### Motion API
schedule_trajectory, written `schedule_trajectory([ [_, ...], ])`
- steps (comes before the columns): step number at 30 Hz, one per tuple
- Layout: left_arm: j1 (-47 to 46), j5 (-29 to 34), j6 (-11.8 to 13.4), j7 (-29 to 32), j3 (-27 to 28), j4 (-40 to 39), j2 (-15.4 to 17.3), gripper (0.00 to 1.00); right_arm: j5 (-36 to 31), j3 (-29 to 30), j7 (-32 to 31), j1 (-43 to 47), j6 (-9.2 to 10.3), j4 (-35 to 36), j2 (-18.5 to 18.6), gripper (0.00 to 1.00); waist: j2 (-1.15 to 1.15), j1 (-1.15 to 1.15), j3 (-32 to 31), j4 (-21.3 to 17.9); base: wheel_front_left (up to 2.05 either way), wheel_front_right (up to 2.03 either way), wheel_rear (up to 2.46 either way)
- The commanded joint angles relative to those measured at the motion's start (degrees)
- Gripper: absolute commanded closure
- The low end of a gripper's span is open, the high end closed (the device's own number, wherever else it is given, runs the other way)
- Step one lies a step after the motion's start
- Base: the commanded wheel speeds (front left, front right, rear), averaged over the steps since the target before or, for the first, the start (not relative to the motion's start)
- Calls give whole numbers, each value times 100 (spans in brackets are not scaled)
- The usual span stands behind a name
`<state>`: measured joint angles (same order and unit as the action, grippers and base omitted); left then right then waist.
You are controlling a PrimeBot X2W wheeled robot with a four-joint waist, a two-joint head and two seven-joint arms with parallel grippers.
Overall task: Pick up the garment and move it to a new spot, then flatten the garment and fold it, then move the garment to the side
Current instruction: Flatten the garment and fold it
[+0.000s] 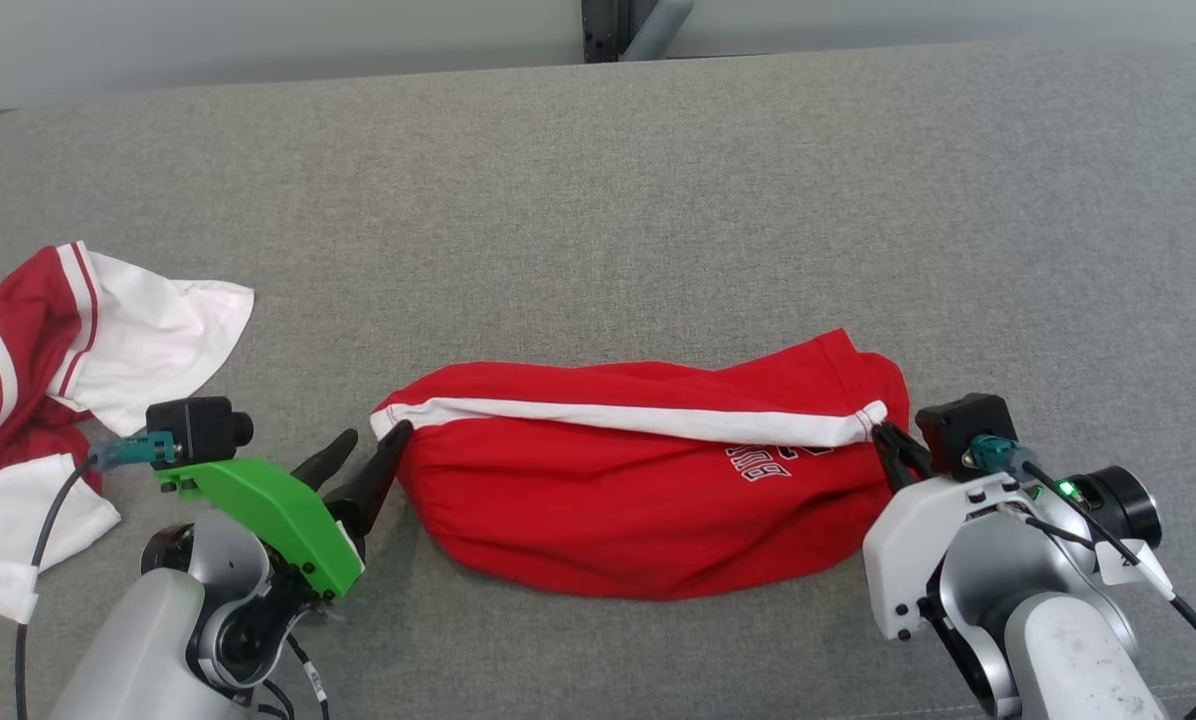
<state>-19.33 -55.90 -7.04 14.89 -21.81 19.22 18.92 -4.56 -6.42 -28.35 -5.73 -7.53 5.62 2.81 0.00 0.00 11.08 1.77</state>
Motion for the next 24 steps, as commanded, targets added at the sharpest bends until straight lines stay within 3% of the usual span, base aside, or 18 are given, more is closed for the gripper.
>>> schedule_trajectory([
  [1,-122,-36,-19,56,-7,74,-19,0,-49,-22,-22,-60,8,47,17,100,0,0,54,-40,0,0,0],
  [13,-432,-456,-53,261,-113,532,-42,0,-126,-49,-21,-165,8,172,17,100,0,0,228,-109,0,0,0],
  [14,-447,-543,-55,296,-125,531,-46,45,-136,-41,-19,-168,8,180,17,100,0,0,241,-112,0,0,0],
  [15,-472,-627,-56,284,-122,488,-53,96,-140,-36,-18,-170,8,185,17,100,0,0,252,-115,0,0,0],
  [16,-485,-707,-57,304,-146,457,-42,100,-138,-31,-7,-174,8,194,17,100,0,0,260,-120,0,0,0],
  [24,-482,-951,-55,-3,-323,-18,206,100,-77,85,163,-300,8,238,18,100,0,0,141,-113,0,0,0],
])
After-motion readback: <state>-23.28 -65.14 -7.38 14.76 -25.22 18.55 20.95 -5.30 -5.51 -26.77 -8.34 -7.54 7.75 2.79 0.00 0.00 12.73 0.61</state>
